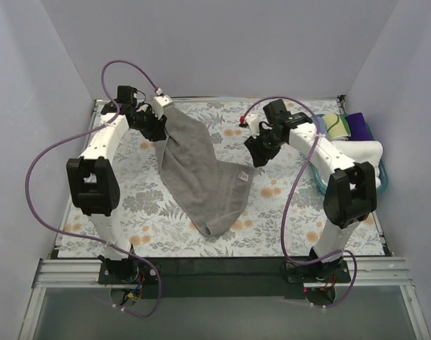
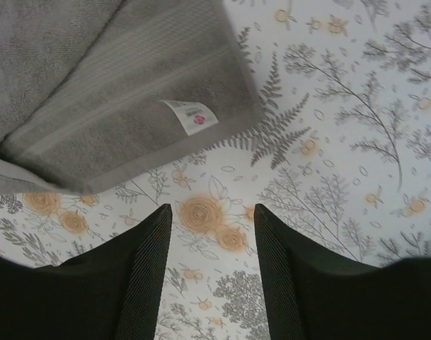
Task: Roll the towels
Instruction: Move the towel to the center of the board, then flatten the towel
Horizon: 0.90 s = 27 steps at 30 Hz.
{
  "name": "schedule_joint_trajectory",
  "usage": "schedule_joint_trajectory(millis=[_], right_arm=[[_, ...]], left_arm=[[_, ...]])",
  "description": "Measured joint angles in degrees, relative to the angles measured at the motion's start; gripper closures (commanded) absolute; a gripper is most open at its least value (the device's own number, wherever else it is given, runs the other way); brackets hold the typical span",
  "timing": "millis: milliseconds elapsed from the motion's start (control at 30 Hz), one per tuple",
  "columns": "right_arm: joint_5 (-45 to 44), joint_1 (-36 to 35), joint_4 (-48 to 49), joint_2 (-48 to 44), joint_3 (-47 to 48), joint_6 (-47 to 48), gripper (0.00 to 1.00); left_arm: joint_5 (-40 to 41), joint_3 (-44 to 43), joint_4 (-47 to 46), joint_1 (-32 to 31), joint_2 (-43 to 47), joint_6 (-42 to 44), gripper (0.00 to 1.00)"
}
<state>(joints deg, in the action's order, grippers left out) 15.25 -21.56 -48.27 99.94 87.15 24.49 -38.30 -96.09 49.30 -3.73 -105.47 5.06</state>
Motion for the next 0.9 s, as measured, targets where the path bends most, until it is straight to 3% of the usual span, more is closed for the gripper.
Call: schedule_joint_trajectory(millis=[67,167,367,600,633,733,833,867,900], right_arm=[[-0.11,-2.67,0.57,1.86,-0.07,-0.15,0.52],[-1.36,-5.92,2.47,4.87,-0.42,-0.81,0.52],[-5.20,-9.22,6.84,12.15,-0.74,-3.58,0.52],[-12.81,-9.25,8.50,16.57,-2.34,-4.92,0.53],[-13.64,-9.27,8.61,16.41,-2.56,-4.87,0.53],[-15.69,-9.22,8.66,16.35,-2.69,-4.83,0.54],[-17.75,-8.79,8.57,16.35,-2.56,-4.63,0.54],[-18.36,-8.52,8.57,16.35,-2.54,-4.50,0.54],[-18.71,-8.28,8.52,16.35,-2.45,-4.31,0.54]], left_arm=[[3.76,-0.42,-1.70,0.76,-4.96,-1.53,0.64],[10.36,-0.52,-4.35,0.22,-13.07,-4.79,0.58],[19.12,-1.03,-7.67,-0.85,-18.95,-8.48,0.58],[31.39,-2.69,-10.84,-0.87,-19.82,-9.16,0.83],[32.17,-1.66,-11.58,-0.48,-19.45,-8.92,0.91],[34.01,3.98,-11.54,1.31,-16.76,-7.80,0.99],[33.86,10.56,-10.10,4.02,-12.33,-5.62,0.89],[33.05,12.15,-9.35,5.18,-10.47,-5.03,0.74],[32.13,13.42,-8.83,6.08,-8.81,-4.33,0.67]])
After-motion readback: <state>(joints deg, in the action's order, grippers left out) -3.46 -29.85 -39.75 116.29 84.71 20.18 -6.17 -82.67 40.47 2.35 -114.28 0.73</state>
